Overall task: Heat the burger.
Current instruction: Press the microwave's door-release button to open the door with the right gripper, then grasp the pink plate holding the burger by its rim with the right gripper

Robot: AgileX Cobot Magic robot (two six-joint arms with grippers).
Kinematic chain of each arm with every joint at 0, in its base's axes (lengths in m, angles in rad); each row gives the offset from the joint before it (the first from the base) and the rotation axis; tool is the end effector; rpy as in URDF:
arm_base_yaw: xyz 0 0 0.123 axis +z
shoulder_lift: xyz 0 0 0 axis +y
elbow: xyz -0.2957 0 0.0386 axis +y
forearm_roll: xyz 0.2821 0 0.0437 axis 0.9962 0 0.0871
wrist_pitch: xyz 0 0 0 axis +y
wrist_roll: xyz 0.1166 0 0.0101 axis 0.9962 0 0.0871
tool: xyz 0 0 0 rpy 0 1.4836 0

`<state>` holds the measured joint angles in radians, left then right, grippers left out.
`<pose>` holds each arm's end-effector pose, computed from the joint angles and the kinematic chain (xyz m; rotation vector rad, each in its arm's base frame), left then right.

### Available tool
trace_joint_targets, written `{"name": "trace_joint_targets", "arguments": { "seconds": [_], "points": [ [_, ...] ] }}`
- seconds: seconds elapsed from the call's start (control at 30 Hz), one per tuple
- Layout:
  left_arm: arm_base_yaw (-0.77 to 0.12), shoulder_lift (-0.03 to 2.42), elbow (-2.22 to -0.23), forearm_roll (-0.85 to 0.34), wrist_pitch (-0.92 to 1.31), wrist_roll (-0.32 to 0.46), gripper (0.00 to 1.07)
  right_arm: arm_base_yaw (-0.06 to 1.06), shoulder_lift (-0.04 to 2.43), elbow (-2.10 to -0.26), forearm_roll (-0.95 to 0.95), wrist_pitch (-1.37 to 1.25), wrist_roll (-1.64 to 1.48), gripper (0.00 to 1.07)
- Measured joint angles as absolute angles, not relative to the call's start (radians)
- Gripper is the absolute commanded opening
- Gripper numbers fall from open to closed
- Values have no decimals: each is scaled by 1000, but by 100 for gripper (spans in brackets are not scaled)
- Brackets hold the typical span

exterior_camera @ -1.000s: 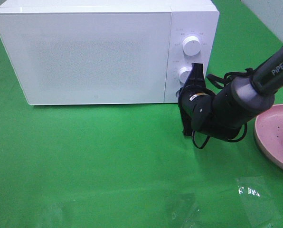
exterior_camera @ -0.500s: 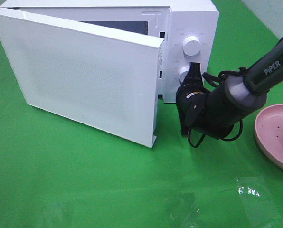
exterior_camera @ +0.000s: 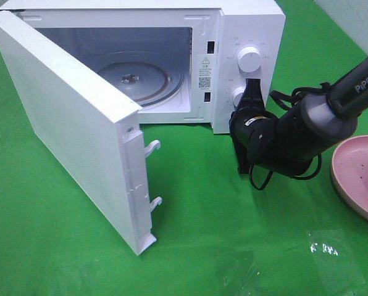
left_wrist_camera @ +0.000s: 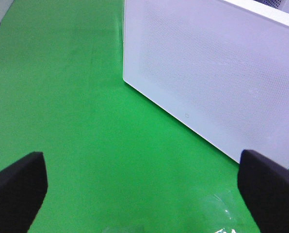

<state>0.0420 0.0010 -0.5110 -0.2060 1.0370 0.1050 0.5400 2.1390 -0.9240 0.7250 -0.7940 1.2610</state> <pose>0.0347 -0.0192 0.2896 0.0706 1.9959 -0.1506 0.3908 0.1698 0.0548 1.5167 1.5020 0.9842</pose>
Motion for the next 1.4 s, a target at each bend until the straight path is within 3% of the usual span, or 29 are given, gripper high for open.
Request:
{"name": "trace_joint_targets", "arguments": {
  "seconds": [0.4, 0.73, 1.4],
  "points": [
    [42, 1, -511, -206, 1037, 105, 100, 514, 2019, -816, 585, -742, 1286, 0],
    [42, 1, -511, -206, 1037, 105, 100, 514, 1888, -719, 429, -553, 1246, 0],
    [42, 1, -511, -206, 1037, 105, 100, 514, 1637, -699, 366, 0, 424, 6]
  ]
}}
